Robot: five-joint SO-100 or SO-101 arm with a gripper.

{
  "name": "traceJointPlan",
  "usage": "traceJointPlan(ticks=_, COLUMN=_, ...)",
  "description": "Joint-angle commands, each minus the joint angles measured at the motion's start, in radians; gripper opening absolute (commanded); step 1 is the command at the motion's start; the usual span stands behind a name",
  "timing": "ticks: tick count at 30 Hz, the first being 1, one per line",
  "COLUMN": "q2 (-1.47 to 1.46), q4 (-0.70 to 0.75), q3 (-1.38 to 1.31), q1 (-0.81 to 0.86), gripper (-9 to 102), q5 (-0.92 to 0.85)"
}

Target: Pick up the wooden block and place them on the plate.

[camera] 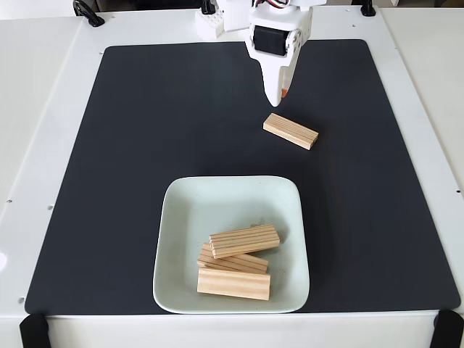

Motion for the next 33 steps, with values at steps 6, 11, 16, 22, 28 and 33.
traceJointPlan(ticks=6, q2=-0.04, q4=0.009, q3=-0.043, q1=-0.014, gripper=25, q5=0.005)
traceJointPlan(ticks=11, q2=-0.098, q4=-0.005, q3=-0.06, q1=-0.029, gripper=25, q5=0.067)
traceJointPlan(ticks=16, q2=-0.164, q4=-0.005, q3=-0.158, q1=-0.06, gripper=25, q5=0.095)
traceJointPlan(ticks=22, q2=-0.225, q4=-0.003, q3=-0.222, q1=-0.077, gripper=25, q5=0.097)
traceJointPlan(ticks=28, q2=-0.276, q4=-0.005, q3=-0.225, q1=-0.075, gripper=25, q5=0.097)
traceJointPlan(ticks=33, q2=-0.288, q4=-0.005, q3=-0.225, q1=-0.077, gripper=25, q5=0.097)
